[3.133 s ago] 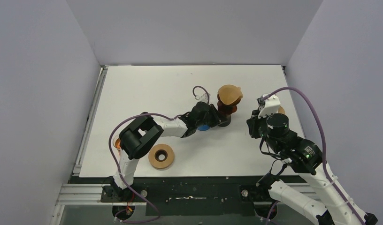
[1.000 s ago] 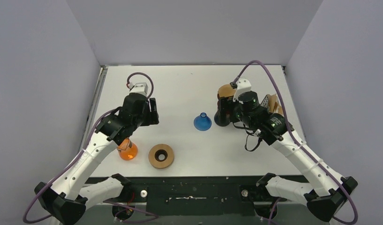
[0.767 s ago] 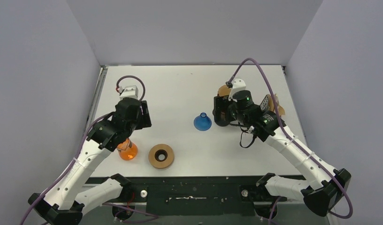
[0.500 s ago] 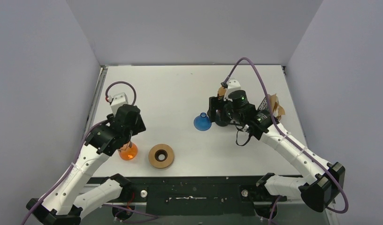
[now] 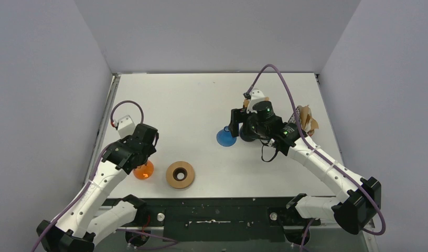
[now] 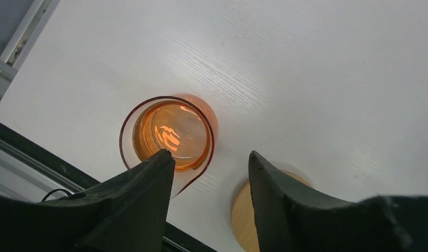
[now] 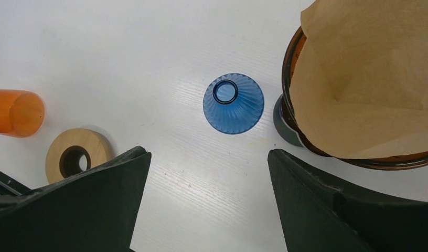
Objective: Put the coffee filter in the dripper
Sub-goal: Pick up the coffee server from the center of the board.
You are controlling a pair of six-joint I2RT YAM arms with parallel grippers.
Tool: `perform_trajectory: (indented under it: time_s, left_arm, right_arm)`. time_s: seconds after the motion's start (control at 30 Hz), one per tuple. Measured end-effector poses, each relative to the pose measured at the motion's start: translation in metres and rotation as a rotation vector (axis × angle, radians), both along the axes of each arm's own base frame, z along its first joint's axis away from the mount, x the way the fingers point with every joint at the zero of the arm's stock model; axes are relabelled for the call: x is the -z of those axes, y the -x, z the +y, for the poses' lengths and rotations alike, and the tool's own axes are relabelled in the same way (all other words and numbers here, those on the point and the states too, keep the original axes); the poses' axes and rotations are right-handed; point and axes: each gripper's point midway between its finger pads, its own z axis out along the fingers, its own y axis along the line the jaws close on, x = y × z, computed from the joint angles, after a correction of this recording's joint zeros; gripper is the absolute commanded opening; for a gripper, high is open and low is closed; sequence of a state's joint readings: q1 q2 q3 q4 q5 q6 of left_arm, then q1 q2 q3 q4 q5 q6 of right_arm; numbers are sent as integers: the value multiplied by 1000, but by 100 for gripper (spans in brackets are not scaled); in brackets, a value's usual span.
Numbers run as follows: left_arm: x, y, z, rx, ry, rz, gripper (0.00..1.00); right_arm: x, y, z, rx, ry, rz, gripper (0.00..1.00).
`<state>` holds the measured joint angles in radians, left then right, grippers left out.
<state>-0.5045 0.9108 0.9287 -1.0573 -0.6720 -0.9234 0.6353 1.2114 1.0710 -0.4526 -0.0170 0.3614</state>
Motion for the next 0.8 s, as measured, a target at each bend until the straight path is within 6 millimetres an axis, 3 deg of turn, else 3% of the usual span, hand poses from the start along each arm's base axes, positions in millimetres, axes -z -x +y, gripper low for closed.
perform_trajectory:
  time_s: [0.3,0.8]
  left_arm:
    - [40,-1,20,-71,63,109,38]
    - [51,-15,13,-9,124,137,17]
  right_arm:
    - [-3,4,10,-64,-23,-3,79]
    - [-3,7,13,-93,-28,0,78]
